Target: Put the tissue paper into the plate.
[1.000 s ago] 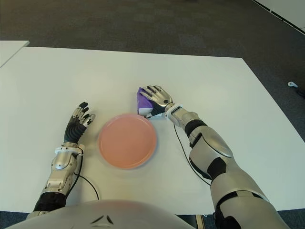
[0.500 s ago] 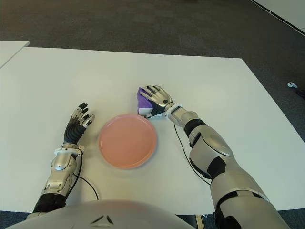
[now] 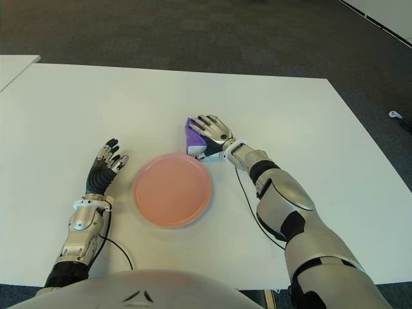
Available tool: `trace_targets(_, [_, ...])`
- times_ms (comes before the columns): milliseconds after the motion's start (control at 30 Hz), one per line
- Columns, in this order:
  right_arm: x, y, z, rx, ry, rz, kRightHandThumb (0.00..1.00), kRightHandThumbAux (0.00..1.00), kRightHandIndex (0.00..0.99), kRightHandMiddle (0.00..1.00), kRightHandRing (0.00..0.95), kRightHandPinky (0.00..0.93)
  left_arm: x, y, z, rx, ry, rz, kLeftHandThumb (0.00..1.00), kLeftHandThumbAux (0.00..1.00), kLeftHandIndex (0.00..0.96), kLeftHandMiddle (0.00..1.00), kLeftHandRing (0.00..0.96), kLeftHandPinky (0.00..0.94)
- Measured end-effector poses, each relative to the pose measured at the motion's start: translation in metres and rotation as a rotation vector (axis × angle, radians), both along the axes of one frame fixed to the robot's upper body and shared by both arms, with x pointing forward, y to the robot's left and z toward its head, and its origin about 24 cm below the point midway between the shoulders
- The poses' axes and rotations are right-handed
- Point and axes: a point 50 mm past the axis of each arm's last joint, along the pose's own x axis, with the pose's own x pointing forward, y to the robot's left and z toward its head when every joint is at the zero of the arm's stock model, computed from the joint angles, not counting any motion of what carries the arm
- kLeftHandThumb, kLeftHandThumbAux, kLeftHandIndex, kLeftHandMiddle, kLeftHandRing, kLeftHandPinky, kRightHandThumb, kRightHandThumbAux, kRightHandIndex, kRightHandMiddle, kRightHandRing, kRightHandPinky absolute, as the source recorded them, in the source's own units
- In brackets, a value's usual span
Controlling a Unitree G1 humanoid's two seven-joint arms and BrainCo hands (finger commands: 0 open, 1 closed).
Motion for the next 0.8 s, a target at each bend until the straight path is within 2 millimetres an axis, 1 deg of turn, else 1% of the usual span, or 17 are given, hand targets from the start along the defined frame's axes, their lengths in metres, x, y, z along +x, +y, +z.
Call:
trace_targets(33, [-0.0001,0.0000,-0.0002,0.008,0.004,-0.005,0.545,0.526,0.105,0.158,0.150,0.203,0.0000,0.0000,0.0001,0.000,-0.001,0.000,0.157,0.623,0.000,0.000,0.000,0.000])
trace_targets(67, [0.0000,0.0000,-0.0003,0.012,0.005,-0.010,0.560,0.533,0.172,0.207,0.194,0.234,-0.0001,0.0000,0.0002,0.000,-0.002,0.000,0.157,0.624,0.000,0.000,0.000,0.000])
trace_targets(100, [0.0001,0.0002,-0.0002,0.019,0.006,-0.014,0.613,0.594,0.265,0.333,0.318,0.331,-0.0002,0.0000,0.0003,0.000,-0.002,0.000,0.151,0.623,0.000,0.000,0.000,0.000])
trace_targets(133, [0.0002,0.0003,-0.0001,0.025,0.006,-0.017,0.633,0.616,0.298,0.379,0.363,0.366,-0.0002,0.0000,0.0003,0.000,-0.002,0.000,0.149,0.622,0.000,0.000,0.000,0.000])
trace_targets(167, [0.0003,0.0004,0.0001,0.033,0.006,-0.022,0.660,0.648,0.346,0.458,0.447,0.443,-0.0002,0.0000,0.0003,0.000,-0.002,0.000,0.146,0.619,0.000,0.000,0.000,0.000])
trace_targets(200, [0.0004,0.0005,0.0003,0.044,0.006,-0.028,0.678,0.668,0.377,0.508,0.502,0.492,-0.0002,0.0000,0.0003,0.000,-0.002,0.000,0.144,0.618,0.000,0.000,0.000,0.000])
trace_targets(233, [0.0005,0.0007,0.0005,0.056,0.007,-0.033,0.685,0.676,0.388,0.526,0.521,0.510,-0.0002,-0.0001,0.0003,0.000,-0.002,0.000,0.143,0.617,0.000,0.000,0.000,0.000])
trace_targets(300, [0.0006,0.0015,0.0008,0.073,0.008,-0.039,0.701,0.695,0.416,0.623,0.625,0.631,-0.0002,-0.0001,0.0003,0.001,-0.002,0.000,0.138,0.606,0.000,0.000,0.000,0.000])
trace_targets(333, [0.0006,0.0019,0.0010,0.079,0.007,-0.041,0.703,0.697,0.420,0.639,0.642,0.652,-0.0001,-0.0001,0.0003,0.001,-0.002,-0.001,0.138,0.604,0.000,0.000,0.000,0.000])
trace_targets(367, [0.0006,0.0022,0.0012,0.088,0.004,-0.043,0.706,0.702,0.426,0.678,0.682,0.703,-0.0001,-0.0001,0.0004,0.001,-0.003,-0.001,0.136,0.599,0.000,0.000,0.000,0.000])
trace_targets(433, [-0.0001,0.0024,0.0010,0.104,-0.006,-0.045,0.710,0.707,0.433,0.725,0.733,0.764,-0.0001,-0.0001,0.0007,0.002,-0.005,-0.001,0.134,0.598,0.000,0.000,0.000,0.000])
trace_targets(500, [-0.0011,0.0022,0.0003,0.118,-0.016,-0.046,0.712,0.710,0.436,0.755,0.763,0.793,-0.0001,-0.0002,0.0009,0.002,-0.006,-0.002,0.135,0.604,0.000,0.000,0.000,0.000])
trace_targets(800, [-0.0057,0.0010,-0.0029,0.179,-0.060,-0.054,0.712,0.715,0.440,0.819,0.819,0.833,-0.0003,-0.0001,0.0022,0.003,-0.012,-0.001,0.151,0.625,0.000,0.000,0.000,0.004])
